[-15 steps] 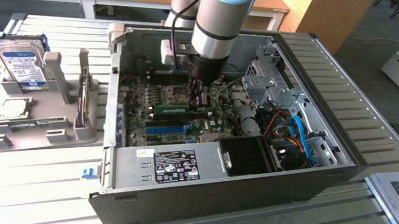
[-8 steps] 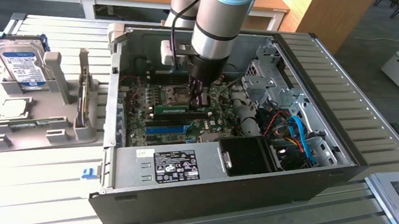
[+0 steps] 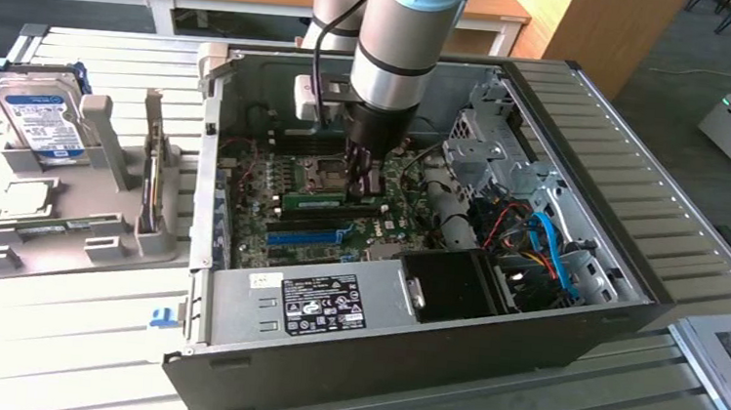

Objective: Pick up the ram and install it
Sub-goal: 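Insert the ram into the slot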

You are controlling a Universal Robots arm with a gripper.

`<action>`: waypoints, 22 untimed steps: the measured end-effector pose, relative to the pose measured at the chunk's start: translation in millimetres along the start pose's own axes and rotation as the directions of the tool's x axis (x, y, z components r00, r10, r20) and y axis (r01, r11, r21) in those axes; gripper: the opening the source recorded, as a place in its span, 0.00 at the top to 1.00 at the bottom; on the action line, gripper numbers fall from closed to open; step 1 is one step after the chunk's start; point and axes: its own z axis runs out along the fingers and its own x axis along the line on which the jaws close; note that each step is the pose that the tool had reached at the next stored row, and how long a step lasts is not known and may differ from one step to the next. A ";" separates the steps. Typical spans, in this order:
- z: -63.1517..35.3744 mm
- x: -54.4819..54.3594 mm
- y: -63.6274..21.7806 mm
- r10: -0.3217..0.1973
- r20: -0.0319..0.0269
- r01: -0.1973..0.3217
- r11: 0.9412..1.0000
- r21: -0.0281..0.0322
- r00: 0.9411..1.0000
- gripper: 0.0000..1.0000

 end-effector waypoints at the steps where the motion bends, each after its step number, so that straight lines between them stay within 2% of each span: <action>1: 0.3 0.0 0.0 0.000 0.000 0.000 1.000 0.000 1.000 0.88; 22: 2.5 -0.5 -0.1 0.000 0.000 0.000 1.000 0.000 1.000 0.88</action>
